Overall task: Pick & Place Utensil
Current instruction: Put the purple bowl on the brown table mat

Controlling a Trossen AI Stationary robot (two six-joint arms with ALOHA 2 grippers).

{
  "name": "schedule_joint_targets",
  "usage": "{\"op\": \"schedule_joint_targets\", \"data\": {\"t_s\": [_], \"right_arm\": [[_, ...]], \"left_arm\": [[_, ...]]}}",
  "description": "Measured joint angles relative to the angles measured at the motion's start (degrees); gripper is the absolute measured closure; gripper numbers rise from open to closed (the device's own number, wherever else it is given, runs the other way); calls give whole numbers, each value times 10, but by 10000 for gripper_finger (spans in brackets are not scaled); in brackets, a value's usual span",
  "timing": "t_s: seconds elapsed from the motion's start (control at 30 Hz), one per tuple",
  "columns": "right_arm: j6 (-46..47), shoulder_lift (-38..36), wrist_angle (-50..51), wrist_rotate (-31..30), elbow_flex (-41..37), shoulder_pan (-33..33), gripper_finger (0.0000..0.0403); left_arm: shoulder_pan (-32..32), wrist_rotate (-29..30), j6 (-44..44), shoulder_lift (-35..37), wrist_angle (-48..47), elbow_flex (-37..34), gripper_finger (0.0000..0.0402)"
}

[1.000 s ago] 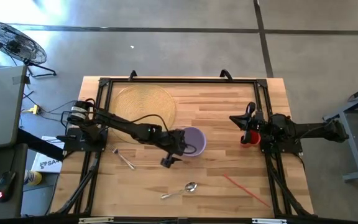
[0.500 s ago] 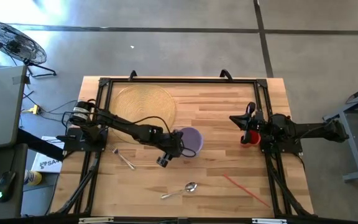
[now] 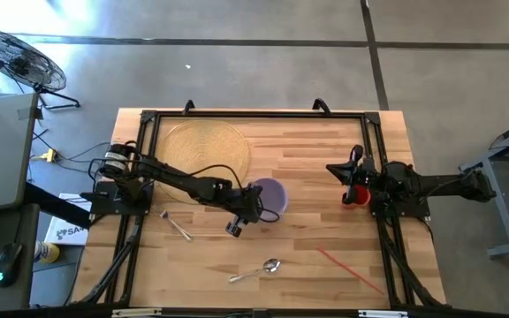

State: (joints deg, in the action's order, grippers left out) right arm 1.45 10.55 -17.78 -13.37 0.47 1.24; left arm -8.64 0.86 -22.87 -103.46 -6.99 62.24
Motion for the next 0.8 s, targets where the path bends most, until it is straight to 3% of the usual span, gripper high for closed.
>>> {"op": "schedule_joint_targets", "data": {"t_s": [0.2, 0.57, 0.8], "right_arm": [[0, 0, 0, 0, 0, 0, 398], [0, 0, 0, 0, 0, 0, 400], [0, 0, 0, 0, 0, 0, 401]], "left_arm": [[0, 0, -33, 0, -5, 0, 392], [0, 4, -35, 30, -52, 0, 396], [2, 78, -11, 79, -131, 0, 394]]}}
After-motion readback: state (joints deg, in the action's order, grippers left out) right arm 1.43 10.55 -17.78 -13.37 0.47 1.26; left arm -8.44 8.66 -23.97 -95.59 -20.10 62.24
